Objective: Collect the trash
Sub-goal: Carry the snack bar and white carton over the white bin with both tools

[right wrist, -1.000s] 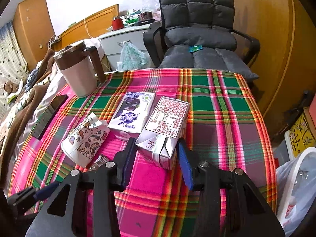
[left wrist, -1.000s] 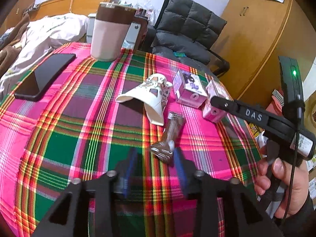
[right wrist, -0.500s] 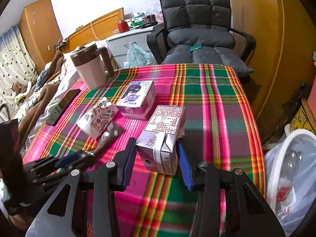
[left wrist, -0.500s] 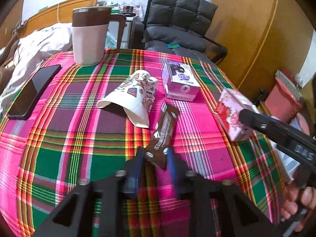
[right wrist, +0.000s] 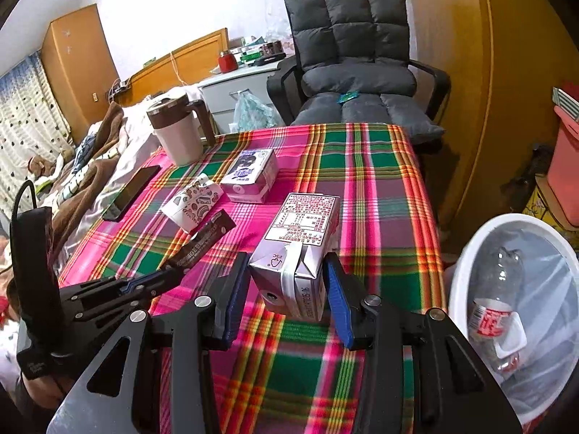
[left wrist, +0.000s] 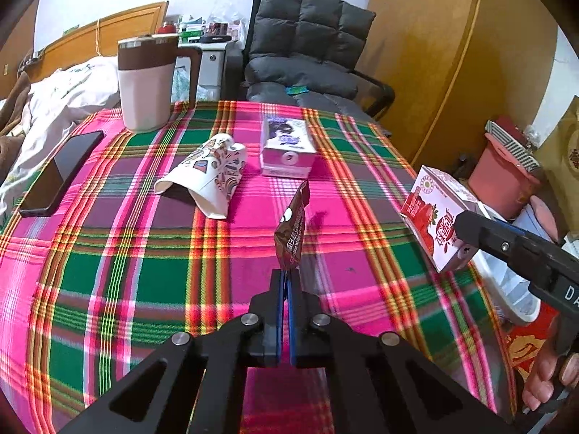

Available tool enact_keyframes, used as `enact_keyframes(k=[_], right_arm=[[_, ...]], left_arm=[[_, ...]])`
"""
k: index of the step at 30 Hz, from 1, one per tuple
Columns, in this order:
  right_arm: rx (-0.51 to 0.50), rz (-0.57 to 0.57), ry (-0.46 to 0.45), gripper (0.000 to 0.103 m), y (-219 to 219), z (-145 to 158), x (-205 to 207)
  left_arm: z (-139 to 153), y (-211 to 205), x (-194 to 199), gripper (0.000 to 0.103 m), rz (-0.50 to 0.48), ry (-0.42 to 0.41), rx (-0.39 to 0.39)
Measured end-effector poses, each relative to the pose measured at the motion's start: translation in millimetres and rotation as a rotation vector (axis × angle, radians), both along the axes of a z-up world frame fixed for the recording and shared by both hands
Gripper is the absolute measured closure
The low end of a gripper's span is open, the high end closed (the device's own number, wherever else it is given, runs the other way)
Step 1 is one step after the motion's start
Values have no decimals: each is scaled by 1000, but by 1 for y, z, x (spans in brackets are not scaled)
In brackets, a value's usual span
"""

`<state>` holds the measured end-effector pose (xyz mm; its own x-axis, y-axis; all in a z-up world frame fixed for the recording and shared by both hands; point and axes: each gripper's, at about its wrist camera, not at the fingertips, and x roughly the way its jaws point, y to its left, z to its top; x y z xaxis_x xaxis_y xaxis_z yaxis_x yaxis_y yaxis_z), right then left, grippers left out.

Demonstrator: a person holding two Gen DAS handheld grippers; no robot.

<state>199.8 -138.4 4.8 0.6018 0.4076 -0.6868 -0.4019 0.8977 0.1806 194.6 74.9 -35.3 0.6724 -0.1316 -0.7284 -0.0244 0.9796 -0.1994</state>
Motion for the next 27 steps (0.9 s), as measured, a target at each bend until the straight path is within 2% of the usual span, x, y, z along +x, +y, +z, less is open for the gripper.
enact_keyframes(k=[14,21,27], right_arm=[[39,-62,-10,60,-39,7,-27],[61,-122,-22,60,-73,11,-35],[79,-196,-22,60,-110,9,-41]], left_arm=[[29,-34,-28,102,-69,-64,-54],[37,-75,-30,102,-144,-68,-77],[44,-121,-26,102,-231,-69,-66]])
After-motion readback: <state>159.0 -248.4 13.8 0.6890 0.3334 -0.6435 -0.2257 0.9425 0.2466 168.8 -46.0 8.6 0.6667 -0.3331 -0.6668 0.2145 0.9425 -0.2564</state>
